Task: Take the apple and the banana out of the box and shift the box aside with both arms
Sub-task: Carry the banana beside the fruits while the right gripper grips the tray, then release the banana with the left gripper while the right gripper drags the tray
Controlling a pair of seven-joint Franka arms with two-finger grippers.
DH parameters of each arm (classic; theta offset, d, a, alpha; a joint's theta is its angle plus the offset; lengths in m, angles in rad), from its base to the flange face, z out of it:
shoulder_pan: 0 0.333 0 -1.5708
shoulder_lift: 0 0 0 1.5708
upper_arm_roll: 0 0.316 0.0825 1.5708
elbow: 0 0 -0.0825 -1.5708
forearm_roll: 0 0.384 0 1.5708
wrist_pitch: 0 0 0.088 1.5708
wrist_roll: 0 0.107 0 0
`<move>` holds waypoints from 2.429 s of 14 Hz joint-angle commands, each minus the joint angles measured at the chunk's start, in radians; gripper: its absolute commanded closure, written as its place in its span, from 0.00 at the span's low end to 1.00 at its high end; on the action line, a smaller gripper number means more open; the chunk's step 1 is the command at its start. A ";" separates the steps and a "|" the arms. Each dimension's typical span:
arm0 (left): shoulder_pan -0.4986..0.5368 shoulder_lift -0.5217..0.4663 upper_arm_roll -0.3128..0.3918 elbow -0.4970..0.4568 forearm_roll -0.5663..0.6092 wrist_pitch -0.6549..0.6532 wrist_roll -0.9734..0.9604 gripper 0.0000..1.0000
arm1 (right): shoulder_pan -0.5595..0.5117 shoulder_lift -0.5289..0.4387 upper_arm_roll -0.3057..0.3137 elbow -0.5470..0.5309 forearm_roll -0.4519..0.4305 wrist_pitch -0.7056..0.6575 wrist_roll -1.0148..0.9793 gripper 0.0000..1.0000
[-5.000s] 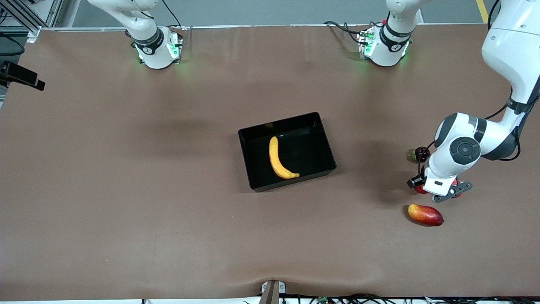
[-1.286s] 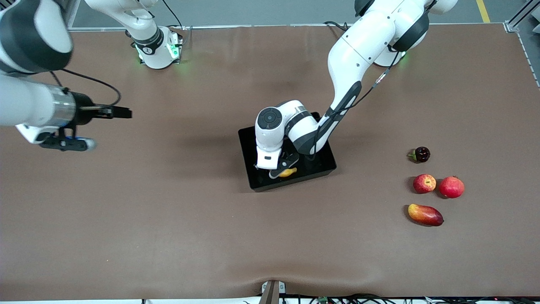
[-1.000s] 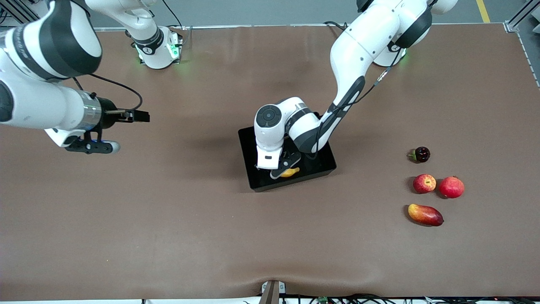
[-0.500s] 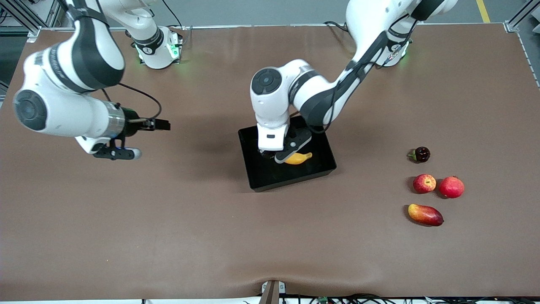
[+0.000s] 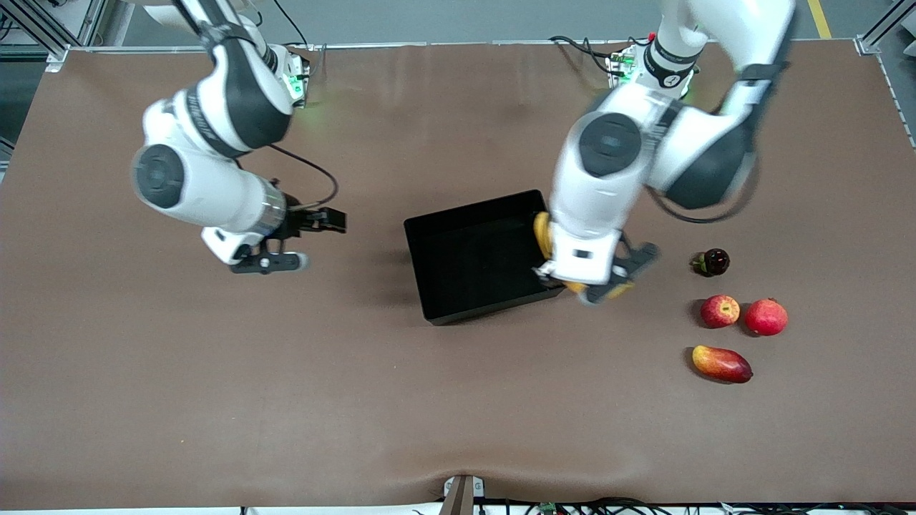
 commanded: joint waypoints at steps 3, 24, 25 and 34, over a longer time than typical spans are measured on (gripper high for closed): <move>0.171 -0.008 -0.007 -0.082 -0.023 -0.003 0.466 1.00 | 0.111 0.135 -0.010 0.010 -0.001 0.214 0.088 0.00; 0.443 0.098 -0.007 -0.669 0.192 0.842 0.898 0.00 | 0.198 0.319 -0.016 0.264 -0.137 0.142 0.364 1.00; 0.440 0.067 -0.009 -0.664 0.180 0.830 0.891 0.00 | 0.169 0.307 -0.015 0.292 -0.136 0.077 0.358 1.00; 0.482 -0.080 -0.070 -0.215 -0.038 0.110 0.903 0.00 | -0.102 0.069 -0.013 0.211 -0.125 -0.237 0.115 1.00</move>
